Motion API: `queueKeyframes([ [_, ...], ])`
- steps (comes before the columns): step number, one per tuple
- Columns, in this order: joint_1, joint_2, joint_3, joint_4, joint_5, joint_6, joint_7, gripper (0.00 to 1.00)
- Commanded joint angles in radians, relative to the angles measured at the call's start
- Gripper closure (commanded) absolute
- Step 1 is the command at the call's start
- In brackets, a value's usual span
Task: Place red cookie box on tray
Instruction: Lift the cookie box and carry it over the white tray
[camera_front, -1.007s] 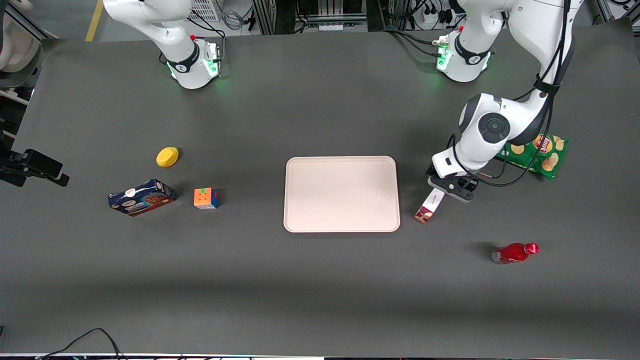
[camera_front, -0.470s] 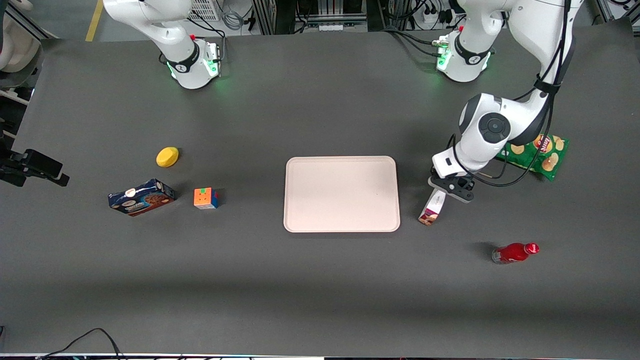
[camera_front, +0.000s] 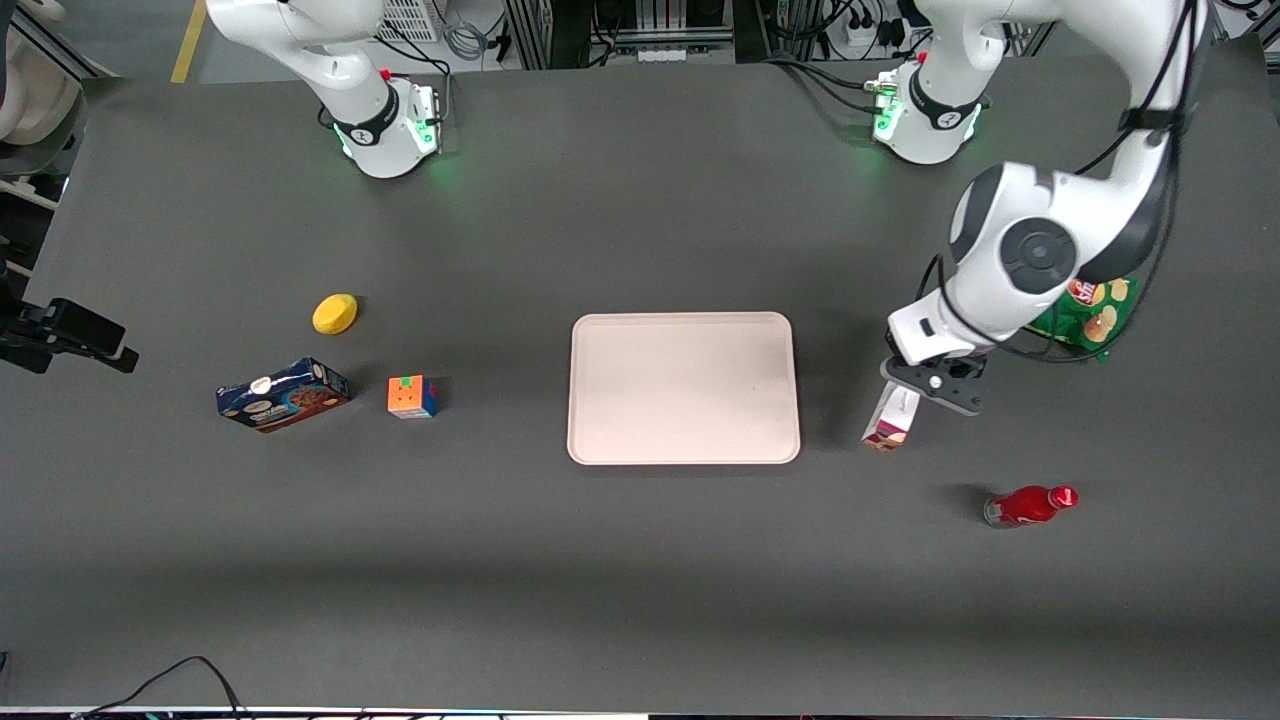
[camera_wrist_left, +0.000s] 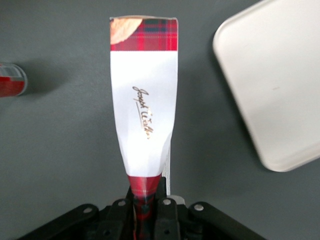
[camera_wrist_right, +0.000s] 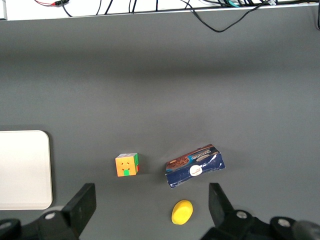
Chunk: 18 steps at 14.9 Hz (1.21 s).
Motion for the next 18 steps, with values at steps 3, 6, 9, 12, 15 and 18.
queueKeyframes([
  [3,-0.015,-0.024,-0.063,0.261,-0.094,-0.261,-0.26,1.0],
  [6,-0.021,-0.015,-0.161,0.29,-0.085,-0.237,-0.523,1.0],
  [9,-0.053,0.032,-0.252,0.275,-0.034,-0.131,-0.783,1.0],
  [12,-0.086,0.088,-0.284,0.205,0.075,0.008,-0.951,1.0],
  [15,-0.087,0.129,-0.283,0.107,0.141,0.146,-0.971,1.0],
  [18,-0.087,0.184,-0.272,0.085,0.187,0.196,-0.976,1.0],
])
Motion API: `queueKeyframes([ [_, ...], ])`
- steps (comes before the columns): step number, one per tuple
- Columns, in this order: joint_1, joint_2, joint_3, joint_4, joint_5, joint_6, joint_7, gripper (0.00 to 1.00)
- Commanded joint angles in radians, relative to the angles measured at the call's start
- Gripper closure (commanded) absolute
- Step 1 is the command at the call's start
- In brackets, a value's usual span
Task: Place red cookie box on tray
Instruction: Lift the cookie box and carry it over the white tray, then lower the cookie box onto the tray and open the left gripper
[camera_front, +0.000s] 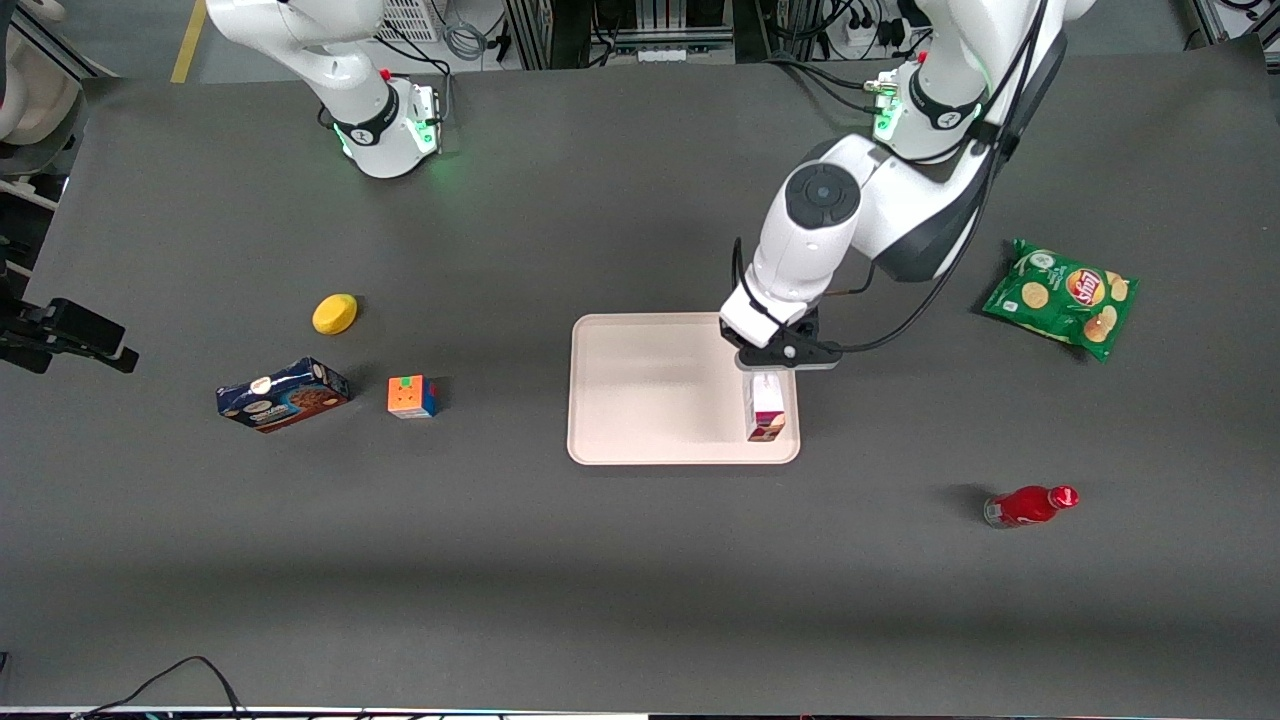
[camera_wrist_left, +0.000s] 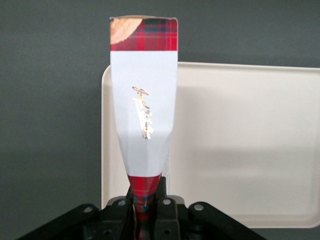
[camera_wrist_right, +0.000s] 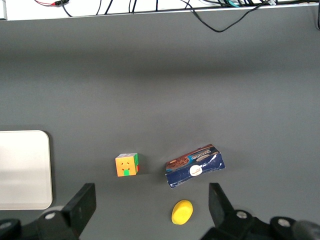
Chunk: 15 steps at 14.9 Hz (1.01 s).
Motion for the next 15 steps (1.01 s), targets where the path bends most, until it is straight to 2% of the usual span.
queueKeyframes([
  [1,0.0,0.036,0.008,-0.03,0.043,0.068,-0.03,1.0],
  [6,-0.013,0.088,0.03,-0.079,0.11,0.169,-0.06,1.0],
  [15,-0.02,0.128,0.061,-0.083,0.123,0.188,-0.06,1.0],
])
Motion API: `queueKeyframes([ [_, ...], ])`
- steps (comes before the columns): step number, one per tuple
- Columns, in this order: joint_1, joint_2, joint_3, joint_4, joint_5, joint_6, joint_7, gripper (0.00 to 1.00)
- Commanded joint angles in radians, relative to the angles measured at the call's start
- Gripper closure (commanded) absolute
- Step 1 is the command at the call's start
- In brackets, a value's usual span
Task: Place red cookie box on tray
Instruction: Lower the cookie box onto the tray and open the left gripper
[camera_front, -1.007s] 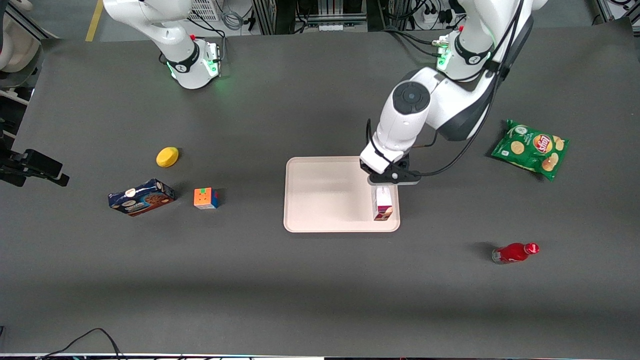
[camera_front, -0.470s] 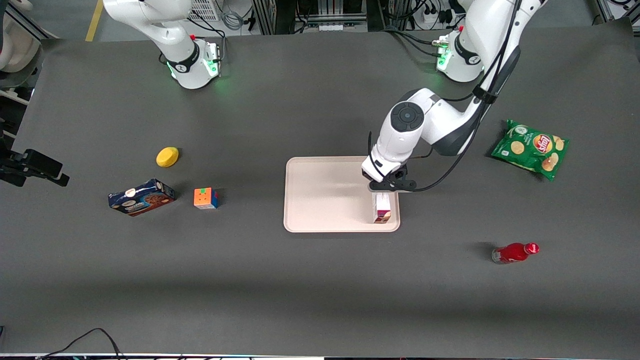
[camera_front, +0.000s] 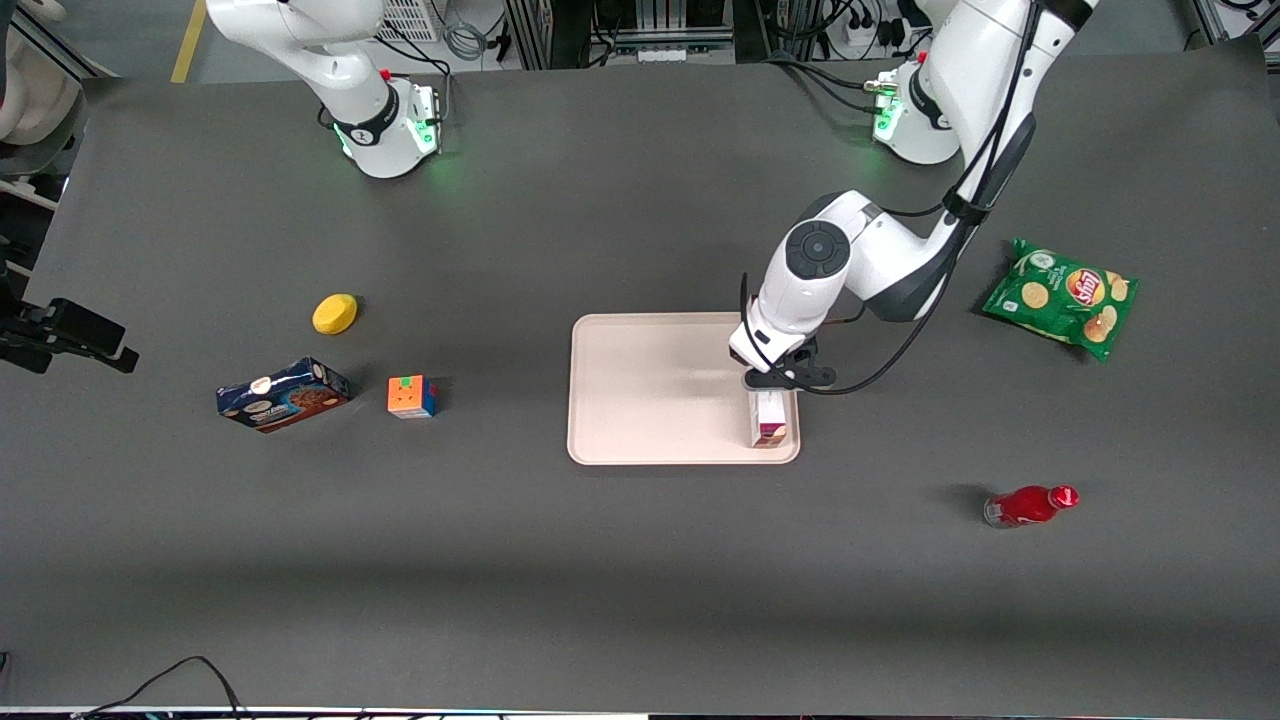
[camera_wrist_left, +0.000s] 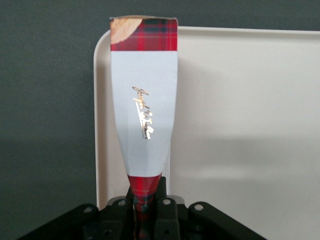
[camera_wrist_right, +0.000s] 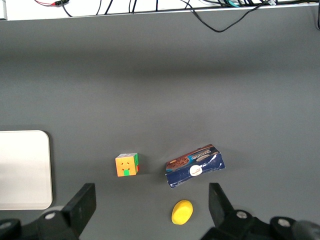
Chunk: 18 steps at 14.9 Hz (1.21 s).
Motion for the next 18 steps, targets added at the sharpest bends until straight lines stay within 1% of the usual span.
queueKeyframes([
  [1,-0.018,-0.002,0.022,-0.001,0.052,0.014,-0.031,0.89],
  [2,-0.018,-0.001,0.032,0.0,0.065,0.014,-0.03,0.84],
  [4,-0.018,0.0,0.038,0.005,0.069,0.014,-0.03,0.58],
  [5,-0.018,0.0,0.038,0.006,0.069,0.014,-0.028,0.05],
  [6,-0.018,0.0,0.038,0.008,0.071,0.012,-0.027,0.0],
  [9,-0.018,-0.005,0.038,0.015,0.071,0.012,-0.031,0.0],
  [11,-0.015,-0.017,0.04,0.048,0.065,-0.004,-0.03,0.0],
  [13,-0.005,-0.058,0.058,0.068,0.057,-0.027,-0.016,0.0],
  [15,0.021,-0.118,0.066,0.089,0.043,-0.089,-0.013,0.0],
  [16,0.039,-0.142,0.066,0.107,0.03,-0.128,-0.013,0.0],
  [17,0.063,-0.171,0.066,0.124,0.001,-0.167,-0.01,0.0],
  [18,0.088,-0.202,0.068,0.141,-0.044,-0.202,-0.001,0.0],
])
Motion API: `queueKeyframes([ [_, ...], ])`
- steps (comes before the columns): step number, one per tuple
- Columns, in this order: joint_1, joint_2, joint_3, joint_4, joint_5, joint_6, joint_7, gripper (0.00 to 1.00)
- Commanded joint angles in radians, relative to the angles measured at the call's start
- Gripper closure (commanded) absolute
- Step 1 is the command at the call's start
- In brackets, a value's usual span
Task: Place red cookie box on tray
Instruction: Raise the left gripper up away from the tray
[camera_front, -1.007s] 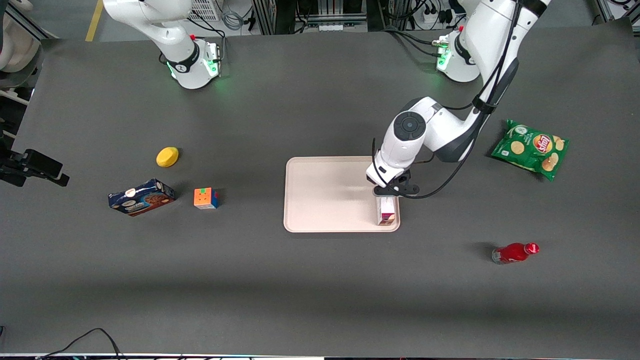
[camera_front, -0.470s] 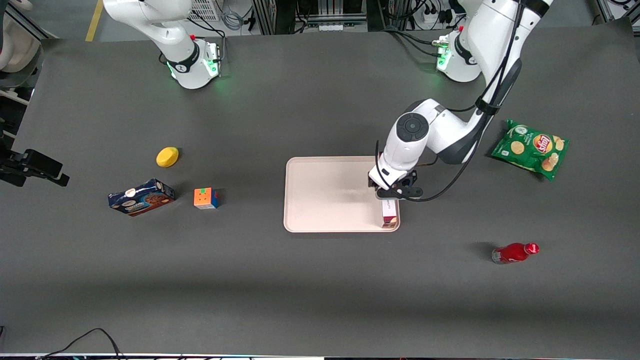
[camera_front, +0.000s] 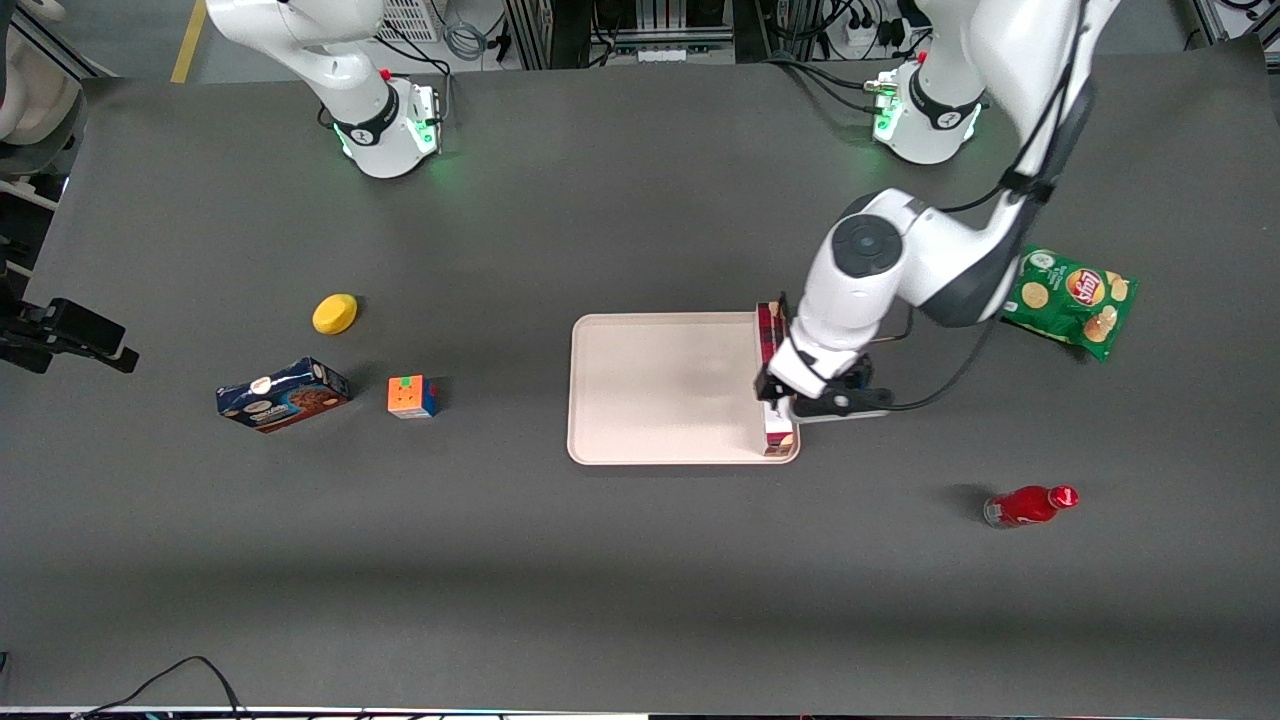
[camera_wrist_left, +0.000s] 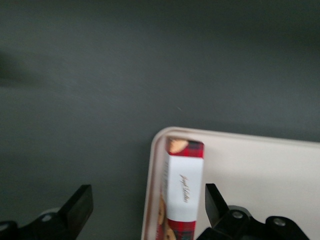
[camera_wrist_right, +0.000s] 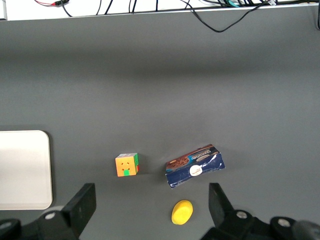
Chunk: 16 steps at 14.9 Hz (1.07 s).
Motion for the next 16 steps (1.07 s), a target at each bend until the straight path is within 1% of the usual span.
queueKeyframes([
  [1,0.073,-0.143,0.013,0.032,-0.118,-0.146,0.034,0.0],
  [2,0.088,-0.178,0.03,0.052,-0.149,-0.2,0.117,0.0],
  [4,0.102,-0.227,0.084,0.128,-0.198,-0.379,0.292,0.0],
  [6,0.108,-0.276,0.133,0.211,-0.212,-0.554,0.361,0.0],
  [8,0.13,-0.323,0.16,0.273,-0.212,-0.669,0.393,0.0],
  [10,0.148,-0.367,0.183,0.297,-0.224,-0.729,0.45,0.0],
  [13,0.148,-0.418,0.277,0.304,-0.313,-0.766,0.574,0.0],
  [14,0.148,-0.424,0.292,0.304,-0.319,-0.771,0.623,0.0],
  [16,0.151,-0.43,0.3,0.302,-0.341,-0.797,0.656,0.0],
])
